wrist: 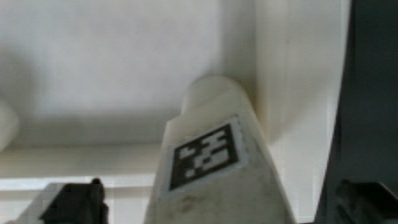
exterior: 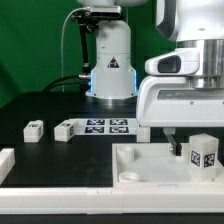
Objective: Assemble one leg
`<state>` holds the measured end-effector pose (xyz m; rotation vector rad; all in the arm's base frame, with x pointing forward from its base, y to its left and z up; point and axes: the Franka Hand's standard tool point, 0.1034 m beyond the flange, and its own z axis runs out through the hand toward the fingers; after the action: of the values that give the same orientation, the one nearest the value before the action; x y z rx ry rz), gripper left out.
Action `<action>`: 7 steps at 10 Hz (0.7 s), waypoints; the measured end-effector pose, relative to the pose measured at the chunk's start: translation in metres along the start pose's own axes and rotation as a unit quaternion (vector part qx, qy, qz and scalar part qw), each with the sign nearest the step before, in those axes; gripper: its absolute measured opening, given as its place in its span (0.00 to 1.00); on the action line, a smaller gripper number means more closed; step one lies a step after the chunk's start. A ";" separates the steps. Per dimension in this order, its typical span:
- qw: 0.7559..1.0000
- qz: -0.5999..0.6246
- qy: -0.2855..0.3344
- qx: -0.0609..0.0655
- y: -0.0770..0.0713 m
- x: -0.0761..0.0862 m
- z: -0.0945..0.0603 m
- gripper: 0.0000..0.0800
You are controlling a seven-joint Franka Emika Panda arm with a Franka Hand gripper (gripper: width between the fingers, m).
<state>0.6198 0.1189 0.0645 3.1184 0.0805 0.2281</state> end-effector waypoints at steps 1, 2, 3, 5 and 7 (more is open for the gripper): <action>0.999 -0.051 0.001 -0.003 0.001 0.000 0.000 0.81; 0.997 -0.071 0.000 -0.006 0.001 0.000 0.000 0.81; 0.997 -0.080 0.000 -0.008 0.001 0.000 0.000 0.81; 0.997 -0.079 0.000 -0.008 0.002 0.000 0.000 0.65; 0.997 -0.078 0.000 -0.008 0.002 0.000 0.001 0.36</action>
Offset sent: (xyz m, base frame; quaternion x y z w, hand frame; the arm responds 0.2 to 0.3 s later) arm 0.0000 0.0000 0.0000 0.0000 0.0000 0.0000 1.0000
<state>0.6199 0.1173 0.0640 3.0758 0.3203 0.2237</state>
